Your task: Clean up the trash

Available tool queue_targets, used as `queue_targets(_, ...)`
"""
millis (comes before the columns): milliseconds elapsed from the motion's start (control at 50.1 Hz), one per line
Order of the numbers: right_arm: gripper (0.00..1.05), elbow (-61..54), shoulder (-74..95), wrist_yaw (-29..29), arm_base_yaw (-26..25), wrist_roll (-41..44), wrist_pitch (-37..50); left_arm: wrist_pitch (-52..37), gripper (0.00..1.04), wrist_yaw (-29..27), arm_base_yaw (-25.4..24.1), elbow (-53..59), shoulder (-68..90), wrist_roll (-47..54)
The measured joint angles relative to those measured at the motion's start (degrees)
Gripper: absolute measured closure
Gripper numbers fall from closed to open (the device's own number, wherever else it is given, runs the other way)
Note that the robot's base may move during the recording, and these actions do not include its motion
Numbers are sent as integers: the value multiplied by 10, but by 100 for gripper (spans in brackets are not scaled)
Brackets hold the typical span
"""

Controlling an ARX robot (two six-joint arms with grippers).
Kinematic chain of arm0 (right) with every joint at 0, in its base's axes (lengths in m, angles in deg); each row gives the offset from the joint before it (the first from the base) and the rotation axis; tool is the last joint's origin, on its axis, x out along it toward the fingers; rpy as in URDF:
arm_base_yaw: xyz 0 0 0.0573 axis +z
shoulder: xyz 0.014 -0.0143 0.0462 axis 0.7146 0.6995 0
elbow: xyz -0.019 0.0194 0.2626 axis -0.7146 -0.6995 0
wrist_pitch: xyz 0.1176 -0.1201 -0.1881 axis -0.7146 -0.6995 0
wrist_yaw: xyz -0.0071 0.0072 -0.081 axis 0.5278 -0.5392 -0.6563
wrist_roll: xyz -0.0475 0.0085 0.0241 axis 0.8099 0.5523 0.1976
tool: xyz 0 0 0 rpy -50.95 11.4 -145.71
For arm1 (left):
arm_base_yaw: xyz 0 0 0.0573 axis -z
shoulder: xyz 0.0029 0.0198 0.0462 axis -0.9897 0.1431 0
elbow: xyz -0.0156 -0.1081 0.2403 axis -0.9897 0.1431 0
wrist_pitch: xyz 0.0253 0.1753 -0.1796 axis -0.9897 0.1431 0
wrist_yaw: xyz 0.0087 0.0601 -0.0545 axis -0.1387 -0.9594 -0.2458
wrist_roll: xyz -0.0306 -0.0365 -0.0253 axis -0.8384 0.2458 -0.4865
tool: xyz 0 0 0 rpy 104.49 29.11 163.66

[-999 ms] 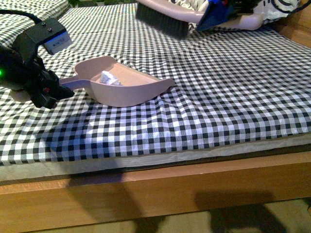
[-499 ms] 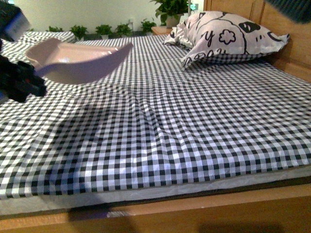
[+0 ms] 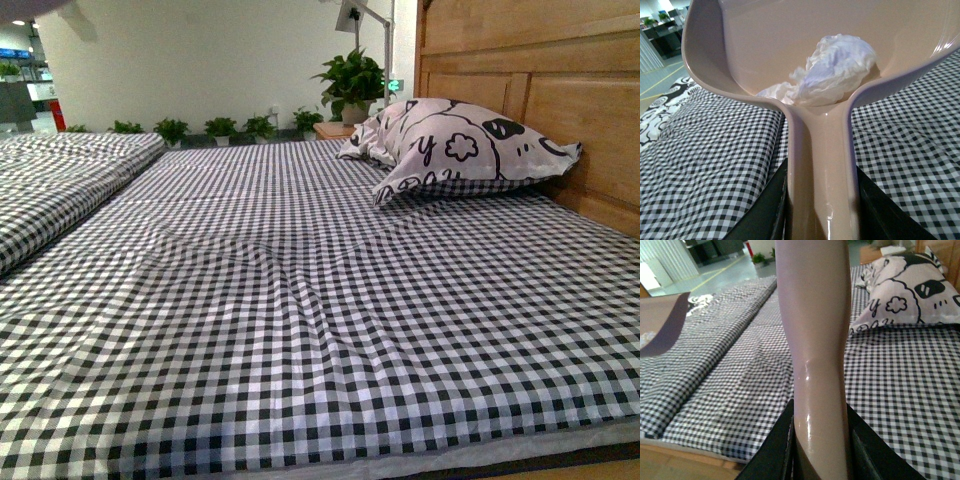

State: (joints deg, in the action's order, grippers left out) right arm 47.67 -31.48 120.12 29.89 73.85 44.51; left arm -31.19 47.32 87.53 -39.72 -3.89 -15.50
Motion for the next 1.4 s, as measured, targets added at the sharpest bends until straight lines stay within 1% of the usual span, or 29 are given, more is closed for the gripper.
queue_targets(60,84,-2,-29,29,-20,-20,-7,19,77,-45,39,31,-74,4)
queue_targets(120,84,-6,-60,75,-48,-42,-8,37,77,-104,87,63,-140,9)
queue_targets(140,84,-9,-71,98,-61,-52,-8,45,77,-129,108,75,-162,11)
queue_targets(160,84,-11,-78,111,-69,-56,-8,45,77,-143,123,81,-176,14)
queue_targets(200,84,-20,-98,148,-95,-70,-7,47,77,-201,173,107,-214,21)
queue_targets(260,84,-28,-109,154,-103,-82,-4,48,77,-243,214,124,-240,27)
queue_targets(320,84,-38,-121,148,-97,-88,5,42,77,-291,258,142,-265,36)
queue_targets(340,84,-39,-124,145,-95,-89,6,42,77,-298,264,145,-268,36)
queue_targets(380,84,-43,-131,134,-80,-96,12,44,77,-329,293,156,-282,36)
queue_targets(459,84,-49,-134,108,-52,-105,14,50,77,-360,321,174,-297,33)
queue_targets(539,84,-50,-133,86,-30,-109,11,52,77,-378,334,185,-302,32)
queue_targets(719,84,-50,-133,31,22,-117,12,52,77,-378,340,191,-302,32)
queue_targets(839,84,-49,-133,-8,40,-116,-5,52,77,-379,340,191,-302,32)
queue_targets(1398,84,-48,-133,-12,43,-115,-7,52,77,-380,340,191,-303,32)
